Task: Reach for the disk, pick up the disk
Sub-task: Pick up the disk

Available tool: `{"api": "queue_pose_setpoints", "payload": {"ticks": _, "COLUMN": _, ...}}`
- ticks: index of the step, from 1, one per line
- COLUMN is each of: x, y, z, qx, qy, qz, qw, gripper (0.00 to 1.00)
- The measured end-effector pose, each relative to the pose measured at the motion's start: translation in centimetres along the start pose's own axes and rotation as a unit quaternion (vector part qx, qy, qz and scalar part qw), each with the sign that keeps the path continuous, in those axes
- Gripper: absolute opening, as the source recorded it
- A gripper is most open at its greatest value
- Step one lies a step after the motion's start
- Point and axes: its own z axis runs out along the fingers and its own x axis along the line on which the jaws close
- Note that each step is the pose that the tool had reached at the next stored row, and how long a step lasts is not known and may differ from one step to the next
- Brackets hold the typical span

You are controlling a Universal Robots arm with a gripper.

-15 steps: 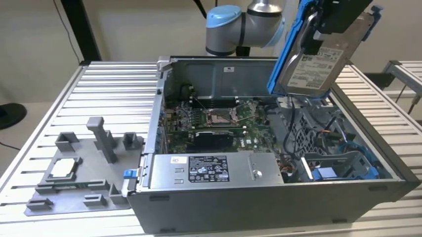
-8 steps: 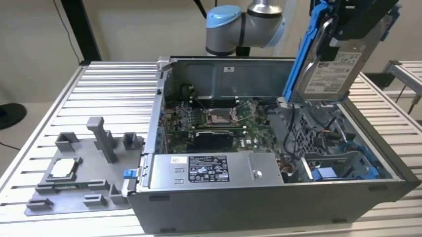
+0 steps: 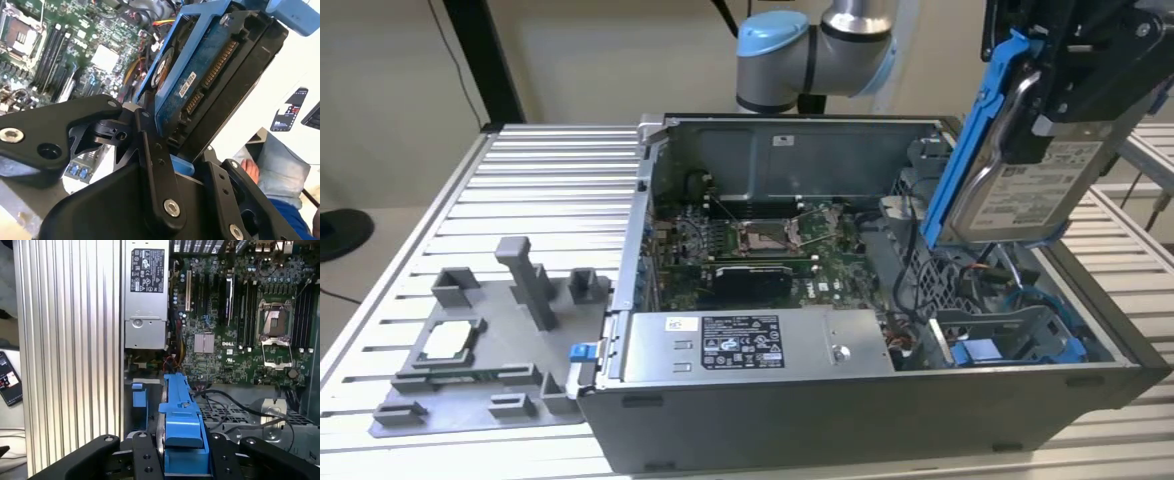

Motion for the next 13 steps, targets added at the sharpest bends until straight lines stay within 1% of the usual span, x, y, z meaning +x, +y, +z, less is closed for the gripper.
{"api": "queue_pose_setpoints", "payload": {"ticks": 3, "x": 0.50, "y": -0.04, "z": 0.09, "qx": 0.0000, "qy": -0.0004, "qz": 0.002, "qw": 1.0000, "gripper": 0.00}}
{"api": "queue_pose_setpoints", "payload": {"ticks": 6, "x": 0.82, "y": -0.10, "z": 0.25, "qx": -0.0002, "qy": -0.0016, "qz": 0.008, "qw": 1.0000, "gripper": 0.00}}
{"api": "queue_pose_setpoints", "payload": {"ticks": 8, "x": 1.09, "y": -0.56, "z": 0.36, "qx": -0.0003, "qy": -0.0022, "qz": 0.010, "qw": 0.9999, "gripper": 0.00}}
{"api": "queue_pose_setpoints", "payload": {"ticks": 10, "x": 1.22, "y": -0.93, "z": 0.39, "qx": -0.0003, "qy": -0.0022, "qz": 0.010, "qw": 0.9999, "gripper": 0.00}}
{"api": "queue_pose_setpoints", "payload": {"ticks": 13, "x": 1.63, "y": -1.63, "z": 0.46, "qx": -0.0003, "qy": -0.0021, "qz": 0.011, "qw": 0.9999, "gripper": 0.00}}
